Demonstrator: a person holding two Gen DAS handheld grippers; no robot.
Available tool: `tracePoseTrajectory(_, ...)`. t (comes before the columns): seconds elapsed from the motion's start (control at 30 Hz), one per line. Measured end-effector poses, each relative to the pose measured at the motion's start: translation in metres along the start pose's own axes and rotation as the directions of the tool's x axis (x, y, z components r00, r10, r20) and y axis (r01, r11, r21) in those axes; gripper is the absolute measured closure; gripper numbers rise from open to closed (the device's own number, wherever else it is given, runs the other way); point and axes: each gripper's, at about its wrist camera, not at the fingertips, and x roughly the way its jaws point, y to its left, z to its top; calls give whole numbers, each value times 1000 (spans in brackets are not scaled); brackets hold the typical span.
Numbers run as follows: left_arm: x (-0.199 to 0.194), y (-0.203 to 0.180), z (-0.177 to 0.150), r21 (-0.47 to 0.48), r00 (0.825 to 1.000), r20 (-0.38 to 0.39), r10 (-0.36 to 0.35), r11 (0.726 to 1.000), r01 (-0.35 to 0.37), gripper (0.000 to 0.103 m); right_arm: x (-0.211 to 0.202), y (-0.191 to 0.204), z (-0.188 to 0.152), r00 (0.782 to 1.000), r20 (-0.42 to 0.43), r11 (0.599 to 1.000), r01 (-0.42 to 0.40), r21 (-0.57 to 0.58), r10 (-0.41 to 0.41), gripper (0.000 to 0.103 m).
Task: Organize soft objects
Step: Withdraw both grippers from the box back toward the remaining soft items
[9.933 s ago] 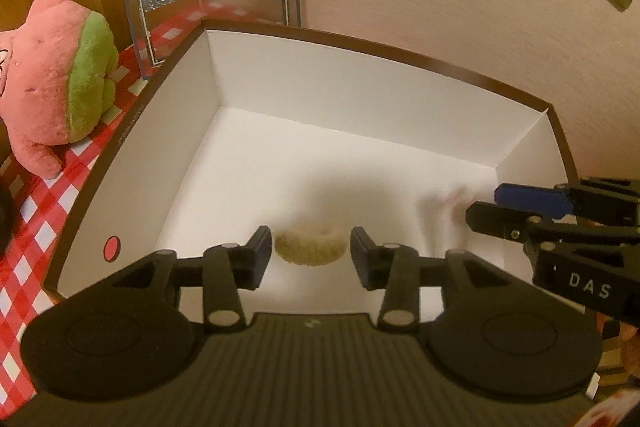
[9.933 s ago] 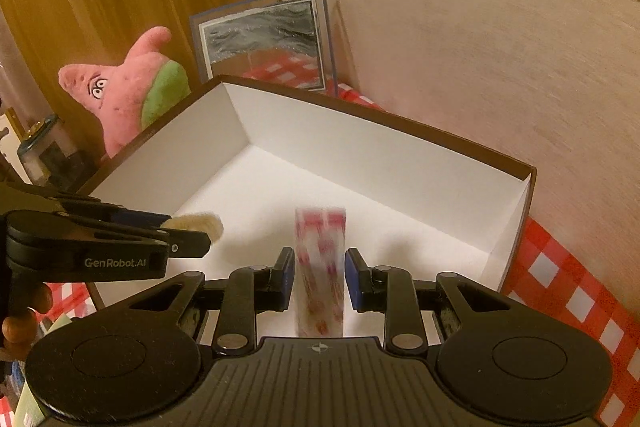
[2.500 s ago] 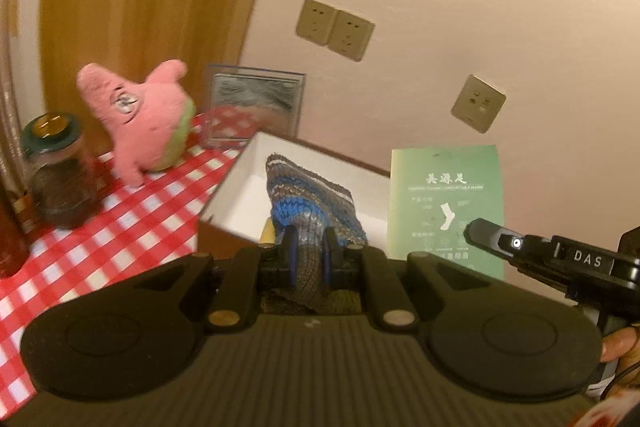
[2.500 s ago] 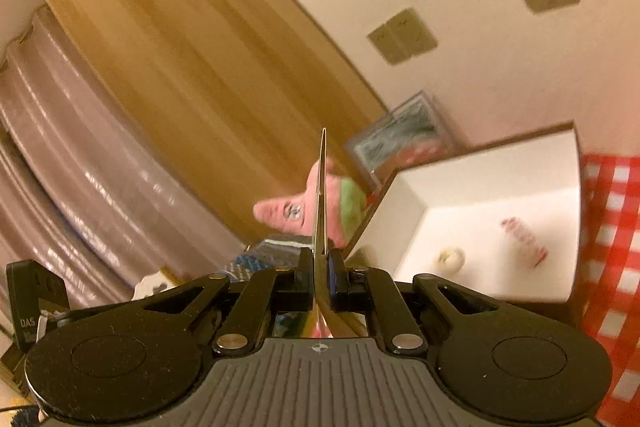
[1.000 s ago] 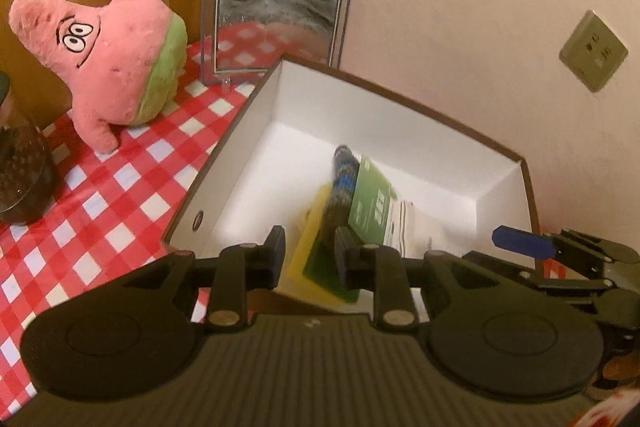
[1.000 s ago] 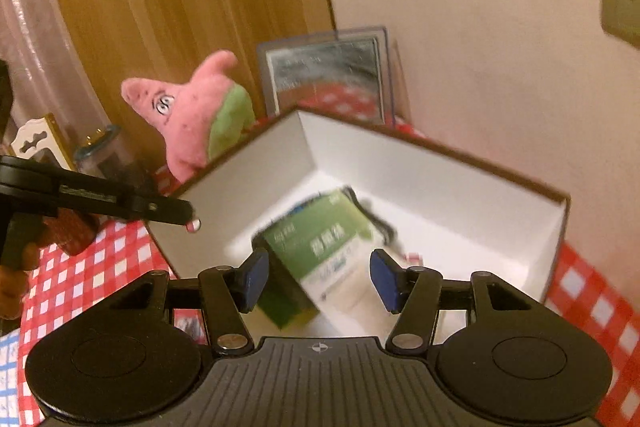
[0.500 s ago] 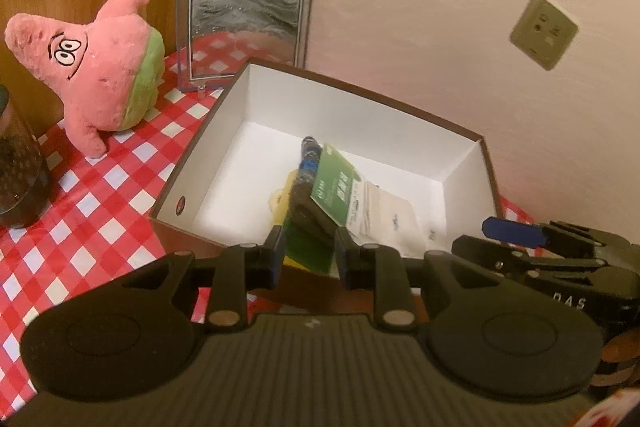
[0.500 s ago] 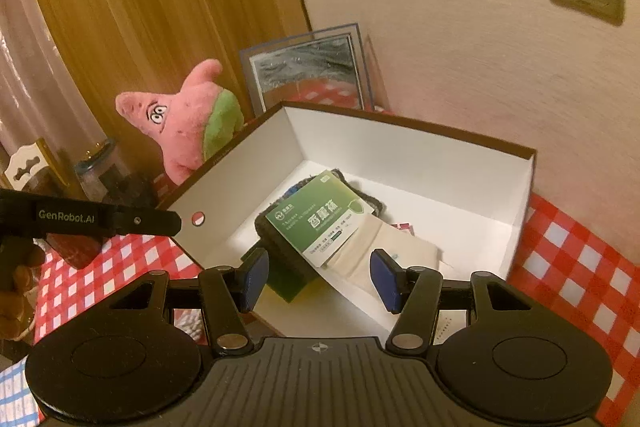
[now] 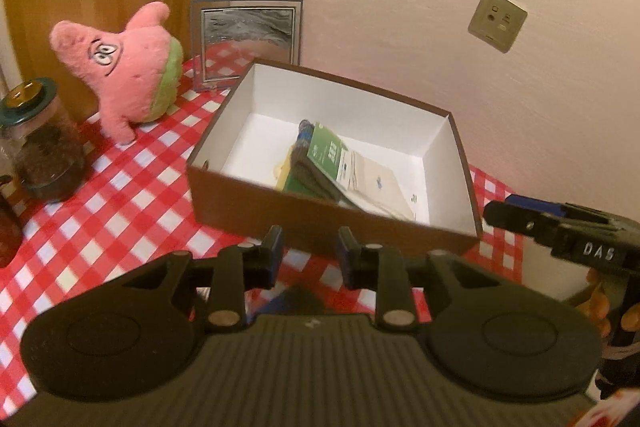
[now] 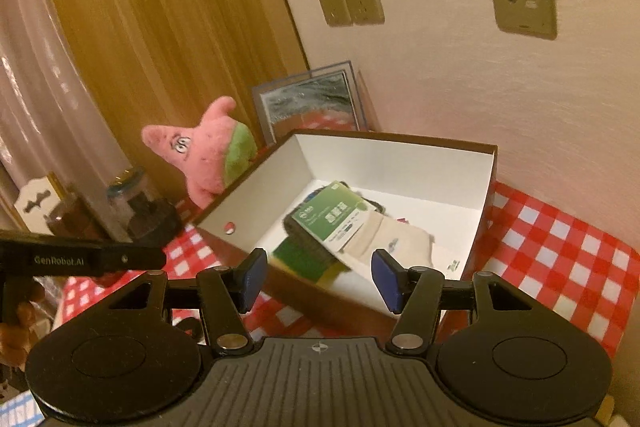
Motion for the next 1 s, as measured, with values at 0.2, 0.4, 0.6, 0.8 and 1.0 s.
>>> tracePoseTrajectory(0.2,-32,9,-36,-10,1000,-7,16,1000,-16,73,-27,22,-20,1000,0,1000,9,-16,-9,45)
tracePoseTrajectory(0.4,-54,16,-72,-2,995,-12,97,995,-97,72,-42,46,-42,998,-39,998,48,-37,-50,45)
tracePoseTrajectory(0.6,-66,27,-109,-29,991,-56,126,991,-127,72,-46,58,-71,993,-98,998,66,-17,-67,45)
tracePoseTrajectory(0.8,-74,44,-142,-71,983,-99,154,984,-161,72,-43,61,-104,983,-165,996,85,1,-84,45)
tracePoseTrajectory(1.0,-85,56,-169,-86,976,-123,180,978,-191,72,-43,57,-132,974,-215,995,82,48,-70,45)
